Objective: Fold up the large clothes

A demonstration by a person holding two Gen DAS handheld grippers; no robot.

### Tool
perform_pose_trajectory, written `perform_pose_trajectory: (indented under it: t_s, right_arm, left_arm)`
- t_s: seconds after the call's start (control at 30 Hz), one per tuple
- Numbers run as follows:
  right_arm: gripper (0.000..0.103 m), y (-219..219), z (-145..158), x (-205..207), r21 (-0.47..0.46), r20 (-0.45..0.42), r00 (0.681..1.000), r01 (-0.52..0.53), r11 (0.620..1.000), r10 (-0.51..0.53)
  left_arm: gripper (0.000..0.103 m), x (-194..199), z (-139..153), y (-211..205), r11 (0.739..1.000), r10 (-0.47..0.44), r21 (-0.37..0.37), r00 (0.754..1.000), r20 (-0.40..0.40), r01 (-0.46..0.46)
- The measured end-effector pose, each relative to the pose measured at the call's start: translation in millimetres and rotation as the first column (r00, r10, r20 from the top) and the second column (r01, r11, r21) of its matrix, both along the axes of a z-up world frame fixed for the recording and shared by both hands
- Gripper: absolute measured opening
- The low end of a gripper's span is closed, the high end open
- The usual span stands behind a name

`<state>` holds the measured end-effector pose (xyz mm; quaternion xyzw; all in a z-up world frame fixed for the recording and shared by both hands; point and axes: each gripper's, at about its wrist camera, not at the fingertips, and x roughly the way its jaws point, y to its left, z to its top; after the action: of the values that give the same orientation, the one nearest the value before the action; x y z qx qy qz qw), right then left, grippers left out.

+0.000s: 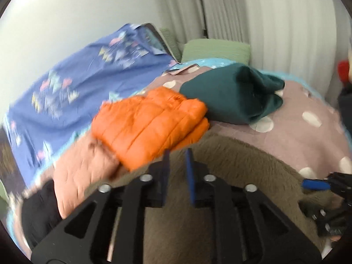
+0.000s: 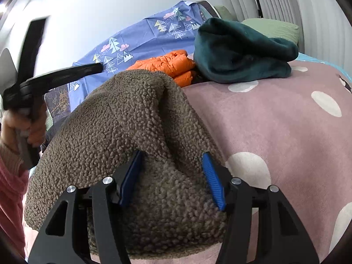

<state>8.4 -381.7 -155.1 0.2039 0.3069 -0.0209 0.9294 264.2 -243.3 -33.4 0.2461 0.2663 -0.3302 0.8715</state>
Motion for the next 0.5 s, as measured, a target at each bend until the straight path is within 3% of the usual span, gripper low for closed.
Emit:
perform_pose_trajectory:
  t_s: [0.03, 0.1, 0.13, 0.23, 0.33, 0.5]
  right_arm:
    - [0.057, 0.0, -0.3, -0.7, 0.001, 0.003, 1.0, -0.001, 1.0, 0.001]
    - [0.058, -0.5, -1.5, 0.1, 0.003, 0.006, 1.0, -0.004, 1.0, 0.004]
    - [0.059, 0.0, -3.4, 1.8, -0.006, 0.004, 1.0, 0.004, 1.0, -0.004]
    - [0.062, -5.9, -4.8, 2.2, 0.016, 0.008, 1.0, 0.007, 1.0, -0.007]
    - [0.064, -8.4, -5.6, 1.9, 0.048, 0.012, 1.0, -0.007, 0.999, 0.007]
    - [0.065, -2.2, -1.5, 0.2, 0.005, 0.014, 1.0, 0.005, 1.0, -0.005]
  left_arm:
    - [0.021, 5.8, -12.0, -13.0, 0.999, -0.003, 0.045, 1.0, -0.012, 0.004]
    - [0.017, 21.5, -71.4, -47.8, 0.958, 0.025, 0.288, 0.997, -0.067, -0.004]
    - [0.016, 20.0, -81.4, -57.8, 0.941, 0.014, 0.338, 1.0, -0.019, -0.007]
    - [0.016, 19.9, -77.2, -66.0, 0.927, 0.014, 0.375, 1.0, -0.005, -0.011]
    - [0.016, 19.9, -75.9, -57.5, 0.941, 0.021, 0.337, 1.0, -0.015, -0.015]
    - [0.016, 18.0, -67.5, -42.3, 0.961, 0.035, 0.275, 0.999, -0.018, -0.029]
